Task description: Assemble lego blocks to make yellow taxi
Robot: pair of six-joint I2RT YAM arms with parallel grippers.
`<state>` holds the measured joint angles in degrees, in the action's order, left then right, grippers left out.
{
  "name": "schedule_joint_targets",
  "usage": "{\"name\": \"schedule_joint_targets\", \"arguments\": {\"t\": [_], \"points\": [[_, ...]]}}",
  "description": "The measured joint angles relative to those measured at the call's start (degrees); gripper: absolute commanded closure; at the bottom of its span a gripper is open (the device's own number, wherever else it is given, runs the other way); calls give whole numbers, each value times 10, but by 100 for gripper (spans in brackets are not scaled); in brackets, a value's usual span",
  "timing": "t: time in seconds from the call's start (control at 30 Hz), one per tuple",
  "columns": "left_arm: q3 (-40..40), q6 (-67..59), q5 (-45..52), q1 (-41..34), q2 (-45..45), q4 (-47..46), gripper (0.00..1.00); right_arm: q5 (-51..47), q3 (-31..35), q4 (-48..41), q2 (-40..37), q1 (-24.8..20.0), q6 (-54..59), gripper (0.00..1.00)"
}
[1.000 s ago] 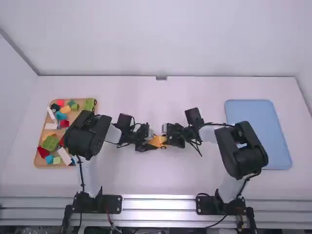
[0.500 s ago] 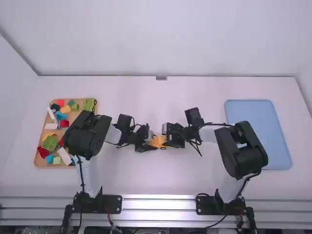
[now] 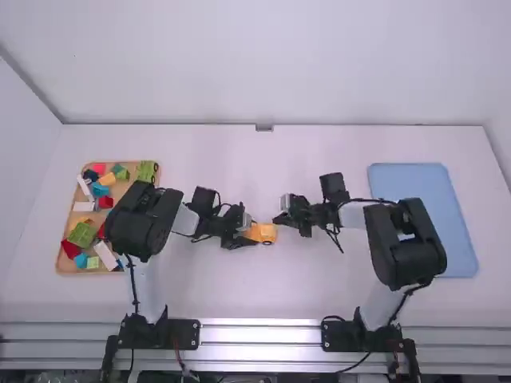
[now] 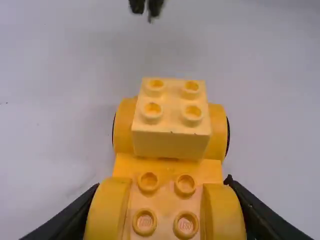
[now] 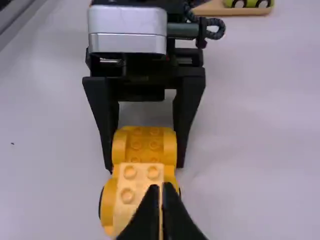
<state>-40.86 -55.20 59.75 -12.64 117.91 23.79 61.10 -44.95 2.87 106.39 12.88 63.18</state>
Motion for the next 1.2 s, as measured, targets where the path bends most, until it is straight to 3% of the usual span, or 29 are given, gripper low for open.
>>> {"name": "schedule_joint_targets", "arguments": {"t": [0.3,0.43,0.77,1.0,1.07,1.2], "points": [[0,-4,0,0,0,-2,74,-128,-1,-1,-1,93,-65,100],[0,-10,0,0,0,-2,75,-168,-9,-12,-5,109,-96,100],[0,-10,2,-6,0,-5,78,-199,-20,-80,-19,107,-103,100],[0,-10,2,-9,0,-3,77,-163,-3,-63,-20,83,-97,100],[0,-10,2,-9,0,-4,75,-150,3,-43,-19,80,-85,89],[0,-9,0,-8,0,0,73,-105,9,-2,-14,76,-54,49]]}}
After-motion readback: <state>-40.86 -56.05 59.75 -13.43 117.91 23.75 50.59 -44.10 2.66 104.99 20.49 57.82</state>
